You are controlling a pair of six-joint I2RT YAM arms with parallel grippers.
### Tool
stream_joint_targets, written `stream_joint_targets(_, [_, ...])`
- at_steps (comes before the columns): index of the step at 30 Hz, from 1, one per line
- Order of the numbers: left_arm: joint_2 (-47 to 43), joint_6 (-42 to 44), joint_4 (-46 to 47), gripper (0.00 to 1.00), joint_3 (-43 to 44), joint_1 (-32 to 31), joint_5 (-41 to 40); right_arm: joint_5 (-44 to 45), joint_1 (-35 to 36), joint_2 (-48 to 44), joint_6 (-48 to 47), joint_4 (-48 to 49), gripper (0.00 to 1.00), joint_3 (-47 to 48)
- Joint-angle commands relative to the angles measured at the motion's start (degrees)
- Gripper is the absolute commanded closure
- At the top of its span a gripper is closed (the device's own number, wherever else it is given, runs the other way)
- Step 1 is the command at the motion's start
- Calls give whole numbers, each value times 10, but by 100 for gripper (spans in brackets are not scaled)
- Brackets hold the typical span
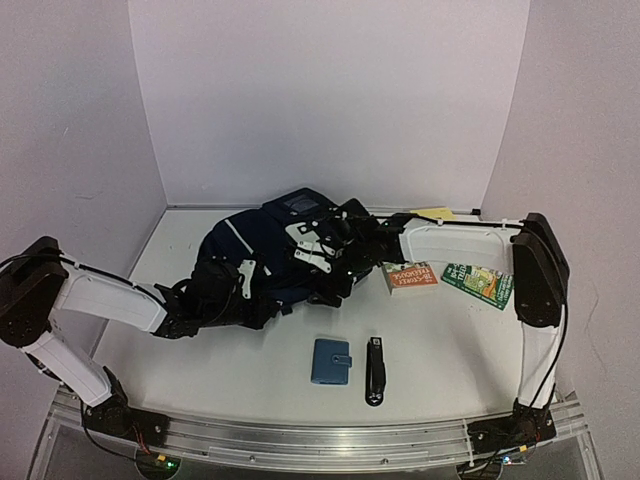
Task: Pack the student bag
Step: Zip the student bag at the center of the board.
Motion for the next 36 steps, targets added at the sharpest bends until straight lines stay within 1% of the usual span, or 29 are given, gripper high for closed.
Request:
stream_joint_targets(1, [1,-10,7,100,48,6,32,39,3,-52,-77,-54,12,33])
stream_joint_targets(3, [3,-17,3,100,51,9,41,47,3,-52,-99,-95,11,49])
stream_joint_targets(5, [3,-31,10,100,49,15,50,46,4,-57,-125,-103,11,48])
stream_joint_targets(7, [4,-45,24,100,41,24,61,37,6,-59,-136,-100,15,41])
stream_joint_targets(10, [4,-64,35,100,39,37,82,17,22,-59,-132,-80,22,28])
stream_joint_targets(14, [5,-70,36,100,53,44,107,21,42,-51,-130,-35,26,21])
stream_joint_targets(18, [16,-70,33,100,72,45,129,34,43,-45,-139,13,32,1])
stream_joint_targets(22, [26,-77,37,100,84,45,156,47,43,-45,-163,26,33,-8])
stream_joint_targets(26, [22,-79,40,100,88,45,168,39,43,-51,-180,26,34,-13])
stream_joint_targets(30, [17,-81,42,100,89,45,177,50,43,-40,-197,34,34,-27])
stream_joint_targets(36, [13,-90,50,100,80,45,194,72,43,-19,-211,98,37,-61])
